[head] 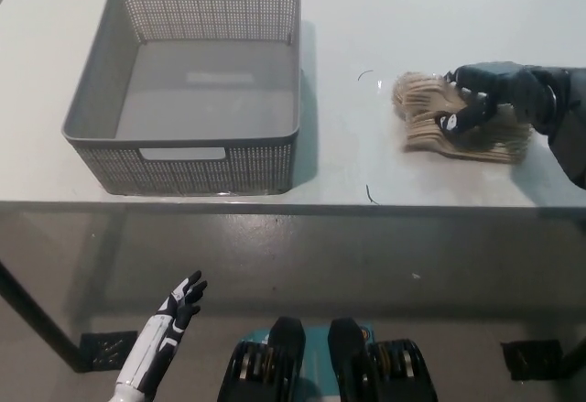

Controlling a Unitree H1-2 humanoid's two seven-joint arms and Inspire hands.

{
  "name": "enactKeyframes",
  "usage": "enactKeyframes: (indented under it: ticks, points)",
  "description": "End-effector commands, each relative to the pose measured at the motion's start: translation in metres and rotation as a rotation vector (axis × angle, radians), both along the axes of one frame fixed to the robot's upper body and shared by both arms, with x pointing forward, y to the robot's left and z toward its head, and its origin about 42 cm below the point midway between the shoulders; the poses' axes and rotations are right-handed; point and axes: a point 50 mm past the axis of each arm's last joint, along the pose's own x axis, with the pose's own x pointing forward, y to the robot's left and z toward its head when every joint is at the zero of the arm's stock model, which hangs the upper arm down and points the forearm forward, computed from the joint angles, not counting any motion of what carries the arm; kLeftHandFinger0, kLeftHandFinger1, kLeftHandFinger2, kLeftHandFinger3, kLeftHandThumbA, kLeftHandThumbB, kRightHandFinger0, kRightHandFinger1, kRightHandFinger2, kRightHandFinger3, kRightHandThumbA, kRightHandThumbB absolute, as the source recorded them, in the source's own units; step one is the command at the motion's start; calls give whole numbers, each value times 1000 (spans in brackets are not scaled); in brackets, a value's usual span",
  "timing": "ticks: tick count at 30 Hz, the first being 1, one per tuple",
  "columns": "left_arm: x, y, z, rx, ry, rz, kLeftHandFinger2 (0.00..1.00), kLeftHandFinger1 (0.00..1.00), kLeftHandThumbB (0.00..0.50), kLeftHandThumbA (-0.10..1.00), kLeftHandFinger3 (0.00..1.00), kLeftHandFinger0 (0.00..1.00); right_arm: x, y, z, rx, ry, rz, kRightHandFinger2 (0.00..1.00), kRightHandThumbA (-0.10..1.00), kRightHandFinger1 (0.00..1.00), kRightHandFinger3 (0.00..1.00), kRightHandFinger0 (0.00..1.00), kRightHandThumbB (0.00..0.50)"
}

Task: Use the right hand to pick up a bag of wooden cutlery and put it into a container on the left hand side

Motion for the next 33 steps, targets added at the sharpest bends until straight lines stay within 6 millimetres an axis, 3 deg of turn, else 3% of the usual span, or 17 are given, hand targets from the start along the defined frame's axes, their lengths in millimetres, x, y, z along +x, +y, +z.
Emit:
enactKeyframes:
  ticks: [1,2,4,6,12,16,18,22,29,33]
  points:
    - [9,5,15,9,-51,-21,1000,1000,170,1000,1000,1000,-2,-9,-3,121,-155,11,793,-100,389,913,0,132]
    - [10,5,15,8,-49,-20,1000,1000,162,1000,1000,1000,-1,-9,1,130,-174,12,787,-100,348,916,0,134]
    - [10,5,16,8,-48,-19,1000,1000,148,1000,1000,1000,0,-7,6,138,-195,15,954,-100,532,983,27,142]
    - [11,5,16,10,-49,-20,1000,1000,145,1000,1000,1000,3,-6,14,145,-229,16,1000,-100,632,1000,61,144]
    - [15,5,16,10,-59,-19,1000,1000,165,1000,1000,1000,11,-3,45,181,-317,-5,1000,-100,698,997,113,121]
    - [14,6,16,6,-57,-16,1000,1000,163,1000,1000,1000,15,-1,65,238,-378,2,992,-100,672,979,87,156]
    - [14,6,16,6,-53,-16,1000,1000,165,1000,1000,1000,18,-1,80,281,-405,-10,1000,-100,713,1000,123,144]
    - [14,7,16,9,-47,-17,1000,1000,147,1000,1000,1000,22,3,112,347,-467,-6,991,-100,690,1000,117,123]
    - [11,7,14,10,-43,-13,1000,1000,154,1000,1000,1000,25,15,156,466,-553,-7,875,-100,510,966,0,119]
    - [11,6,15,15,-39,-11,1000,1000,151,1000,1000,1000,26,25,175,536,-572,6,847,-100,482,920,0,167]
